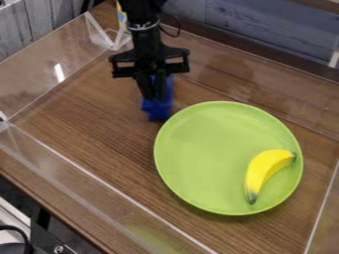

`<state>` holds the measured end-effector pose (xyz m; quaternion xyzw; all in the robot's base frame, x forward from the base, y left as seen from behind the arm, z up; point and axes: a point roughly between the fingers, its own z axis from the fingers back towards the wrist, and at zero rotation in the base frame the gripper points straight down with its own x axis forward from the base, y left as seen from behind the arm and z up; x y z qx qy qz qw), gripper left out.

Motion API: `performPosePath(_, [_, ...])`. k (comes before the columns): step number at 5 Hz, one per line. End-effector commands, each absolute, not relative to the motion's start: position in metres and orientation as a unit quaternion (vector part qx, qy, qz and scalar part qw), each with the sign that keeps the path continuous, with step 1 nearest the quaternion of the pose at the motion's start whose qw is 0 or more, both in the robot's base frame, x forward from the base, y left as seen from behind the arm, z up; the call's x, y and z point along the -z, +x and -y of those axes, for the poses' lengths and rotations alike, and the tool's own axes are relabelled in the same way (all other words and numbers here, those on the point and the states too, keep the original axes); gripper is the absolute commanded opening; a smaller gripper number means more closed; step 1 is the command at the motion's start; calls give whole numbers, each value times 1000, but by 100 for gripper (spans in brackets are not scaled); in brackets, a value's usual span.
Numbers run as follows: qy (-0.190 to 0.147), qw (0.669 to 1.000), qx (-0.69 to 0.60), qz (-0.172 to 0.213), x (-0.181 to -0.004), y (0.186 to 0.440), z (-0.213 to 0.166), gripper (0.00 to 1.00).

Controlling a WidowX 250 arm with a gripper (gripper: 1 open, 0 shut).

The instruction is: Put the blue object in the green plate

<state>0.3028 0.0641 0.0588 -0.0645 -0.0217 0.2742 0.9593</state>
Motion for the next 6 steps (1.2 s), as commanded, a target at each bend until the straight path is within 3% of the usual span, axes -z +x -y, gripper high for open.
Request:
performPosePath(1, [-82,963,-248,68,-101,314,-47,0])
performPosePath(2, [-99,968,-222,69,-117,316,-13,0])
performPosePath(3, [-107,974,-192,62,-118,315,27,0])
performPosePath(6, [-104,987,-118,36,-93,270,80,0])
